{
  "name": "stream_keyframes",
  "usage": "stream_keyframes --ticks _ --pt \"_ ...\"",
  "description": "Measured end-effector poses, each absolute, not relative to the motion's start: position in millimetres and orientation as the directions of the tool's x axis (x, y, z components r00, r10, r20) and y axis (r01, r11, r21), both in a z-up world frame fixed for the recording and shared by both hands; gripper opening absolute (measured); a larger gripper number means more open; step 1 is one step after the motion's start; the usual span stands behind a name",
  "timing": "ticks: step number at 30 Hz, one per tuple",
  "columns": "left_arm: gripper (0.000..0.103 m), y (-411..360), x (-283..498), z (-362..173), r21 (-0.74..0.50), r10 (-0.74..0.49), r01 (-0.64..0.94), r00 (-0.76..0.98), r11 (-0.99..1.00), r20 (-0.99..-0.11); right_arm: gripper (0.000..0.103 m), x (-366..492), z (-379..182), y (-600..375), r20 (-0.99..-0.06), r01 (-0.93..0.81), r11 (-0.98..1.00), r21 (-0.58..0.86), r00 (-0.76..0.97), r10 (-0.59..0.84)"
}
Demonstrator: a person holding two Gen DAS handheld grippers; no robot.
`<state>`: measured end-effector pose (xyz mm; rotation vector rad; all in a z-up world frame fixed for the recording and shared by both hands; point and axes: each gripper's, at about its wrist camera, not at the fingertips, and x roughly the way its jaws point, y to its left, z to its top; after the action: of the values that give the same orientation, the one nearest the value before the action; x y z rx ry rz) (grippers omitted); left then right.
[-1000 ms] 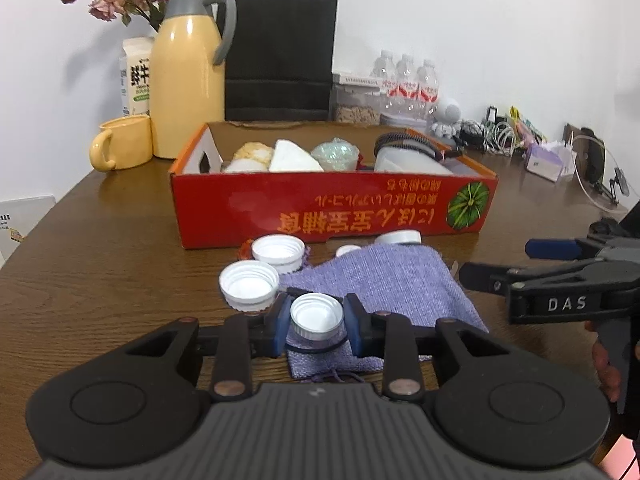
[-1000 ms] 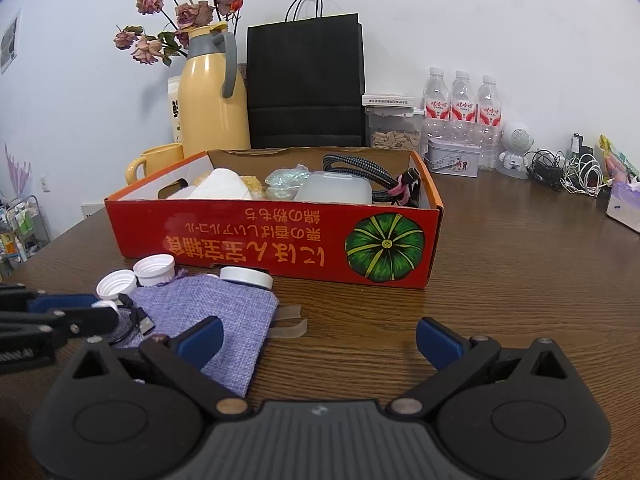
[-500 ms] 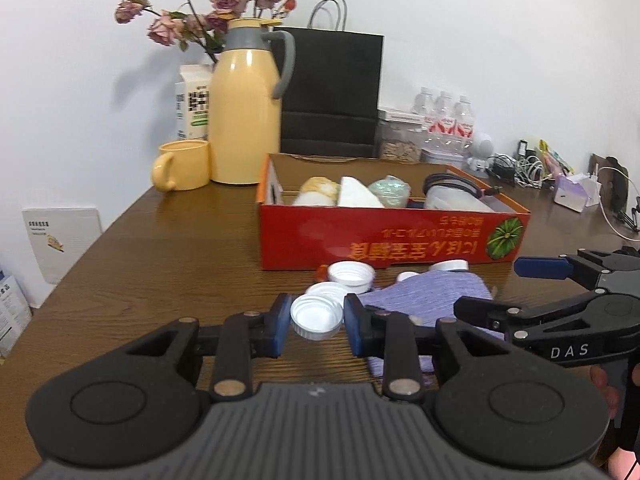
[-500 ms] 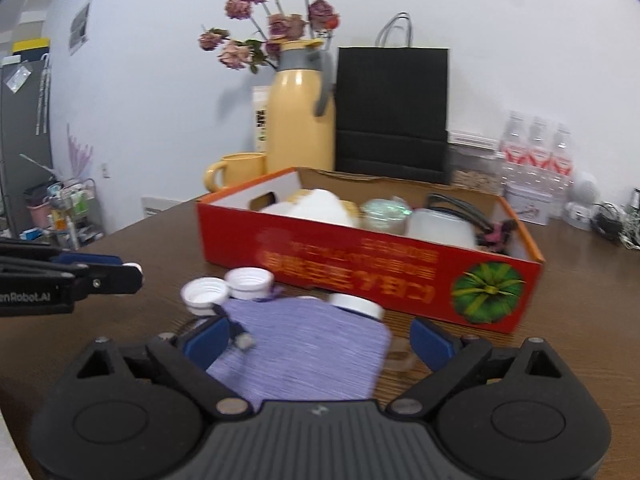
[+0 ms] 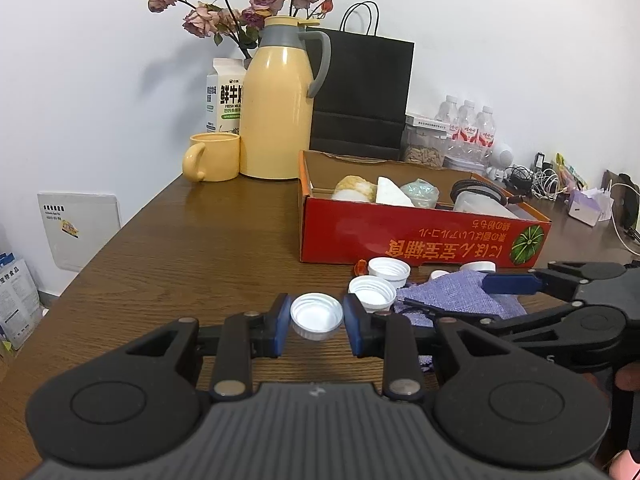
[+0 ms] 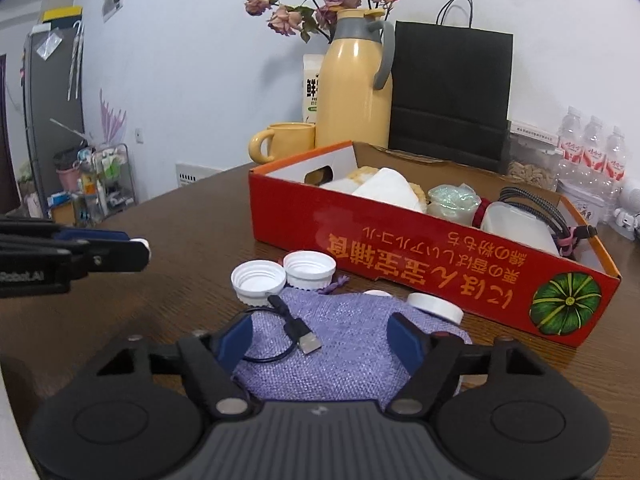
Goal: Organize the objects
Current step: 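Lift the white cap with the left tool while the right tool grasps the black cable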
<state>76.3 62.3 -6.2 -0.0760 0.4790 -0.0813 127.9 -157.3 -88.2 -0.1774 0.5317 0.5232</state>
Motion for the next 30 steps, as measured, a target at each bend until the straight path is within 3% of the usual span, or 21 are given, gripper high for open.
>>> stream_keyframes --ticks 4,8,12,20,30 --pt "0.029 65 76 -8 -0.1 -0.098 0.058 0.882 0.993 -0.46 0.041 132 -85 -155 -0.526 -0.534 0.845 -0.029 0.727 0.442" --pt "0.029 66 76 -10 -0.107 -0.101 0.058 0.883 0.993 -0.459 0.038 135 -86 -151 -0.537 -0.554 0.832 -0.032 0.712 0.453" --pt "0.029 69 77 -10 -0.112 -0.101 0.056 0.883 0.992 -0.458 0.021 136 -87 -141 -0.551 -0.596 0.801 -0.052 0.686 0.475" --pt "0.029 70 77 -11 -0.116 -0.105 0.058 0.883 0.992 -0.457 0.014 144 -91 -137 -0.595 -0.626 0.78 -0.016 0.633 0.496" --pt "0.029 60 87 -1 -0.113 -0.121 0.079 0.89 0.99 -0.44 0.013 133 -74 -153 -0.514 -0.598 0.801 -0.021 0.694 0.504"
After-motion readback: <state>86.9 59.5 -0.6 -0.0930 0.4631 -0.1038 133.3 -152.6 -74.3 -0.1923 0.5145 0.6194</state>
